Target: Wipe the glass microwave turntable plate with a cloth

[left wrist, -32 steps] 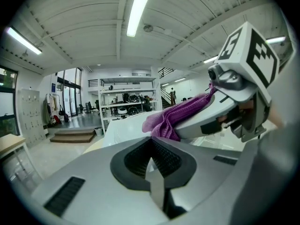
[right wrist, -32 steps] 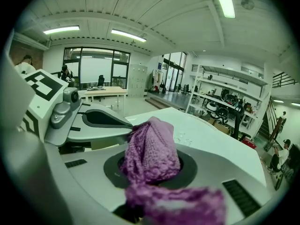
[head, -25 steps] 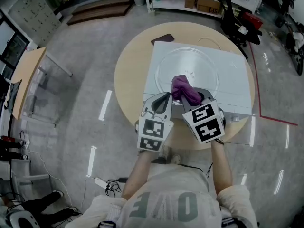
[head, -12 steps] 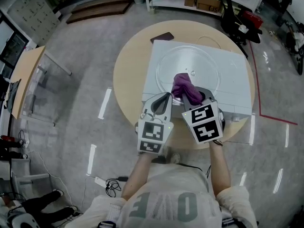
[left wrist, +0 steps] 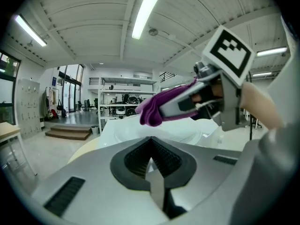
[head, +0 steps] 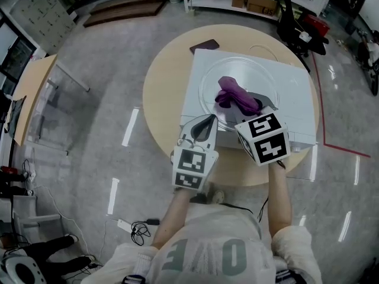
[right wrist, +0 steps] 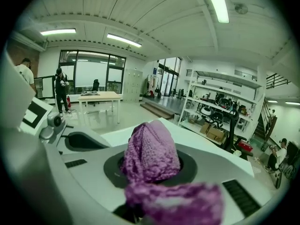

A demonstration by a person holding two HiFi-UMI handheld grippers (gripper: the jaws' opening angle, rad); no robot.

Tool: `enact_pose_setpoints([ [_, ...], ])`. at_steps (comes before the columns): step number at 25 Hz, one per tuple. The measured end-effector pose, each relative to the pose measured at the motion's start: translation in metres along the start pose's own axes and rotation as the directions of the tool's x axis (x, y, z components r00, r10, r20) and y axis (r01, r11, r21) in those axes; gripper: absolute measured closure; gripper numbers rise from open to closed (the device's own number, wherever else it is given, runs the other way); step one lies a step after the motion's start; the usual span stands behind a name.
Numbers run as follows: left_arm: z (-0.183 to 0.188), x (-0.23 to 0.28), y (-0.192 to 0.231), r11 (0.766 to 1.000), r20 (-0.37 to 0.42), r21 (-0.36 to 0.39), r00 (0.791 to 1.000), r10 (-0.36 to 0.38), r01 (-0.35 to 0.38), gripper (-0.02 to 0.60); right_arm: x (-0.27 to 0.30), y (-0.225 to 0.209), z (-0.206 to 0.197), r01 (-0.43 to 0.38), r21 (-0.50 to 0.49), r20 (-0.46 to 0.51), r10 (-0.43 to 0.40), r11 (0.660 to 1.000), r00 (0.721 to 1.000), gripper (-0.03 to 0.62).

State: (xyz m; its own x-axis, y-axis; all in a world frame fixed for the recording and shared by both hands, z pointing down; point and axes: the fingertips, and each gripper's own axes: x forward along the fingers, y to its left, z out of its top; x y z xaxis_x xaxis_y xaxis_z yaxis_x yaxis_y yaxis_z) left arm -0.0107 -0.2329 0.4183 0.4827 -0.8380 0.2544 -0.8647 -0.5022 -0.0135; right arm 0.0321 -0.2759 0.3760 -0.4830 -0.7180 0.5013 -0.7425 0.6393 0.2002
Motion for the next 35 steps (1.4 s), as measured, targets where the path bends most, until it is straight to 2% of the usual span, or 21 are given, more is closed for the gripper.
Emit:
enact_pose_setpoints([
  [5,-0.001,0.000,-0.001,1.000,0.003,-0.009,1.000,-0.002,0.002,0.583,0.044,-0.019,0.038,-0.074,-0.010,0.020,0.074,0.997,0.997,0.546],
  [9,0.000,-0.001,-0.001,1.000,0.002,-0.011,1.000,-0.002,0.002,0.581,0.081,-0.020,0.041,-0.066,-0.082,-0.068,0.060,0.994,0.996,0.546],
  [12,0.000,-0.001,-0.001,1.000,0.007,-0.009,1.000,0.001,-0.001,0.581,0.094,-0.015,0.031,-0.084,-0.100,-0.121,0.072,0.991,0.990,0.546],
  [25,0.000,-0.001,-0.001,1.000,0.013,0.001,1.000,-0.003,0.003,0.583,0.031,0.045,-0.012,-0.231,-0.108,-0.143,0.214,0.967,0.966,0.546],
  [31,0.000,-0.001,-0.001,1.000,0.011,0.001,1.000,-0.014,0.014,0.581,0.020,0.053,-0.018,-0.252,-0.060,-0.121,0.244,0.966,0.962,0.546],
  [35,-0.001,-0.001,-0.001,1.000,0.011,0.000,1.000,-0.015,0.015,0.582,0.018,0.049,-0.014,-0.237,-0.048,-0.100,0.231,0.970,0.968,0.546],
])
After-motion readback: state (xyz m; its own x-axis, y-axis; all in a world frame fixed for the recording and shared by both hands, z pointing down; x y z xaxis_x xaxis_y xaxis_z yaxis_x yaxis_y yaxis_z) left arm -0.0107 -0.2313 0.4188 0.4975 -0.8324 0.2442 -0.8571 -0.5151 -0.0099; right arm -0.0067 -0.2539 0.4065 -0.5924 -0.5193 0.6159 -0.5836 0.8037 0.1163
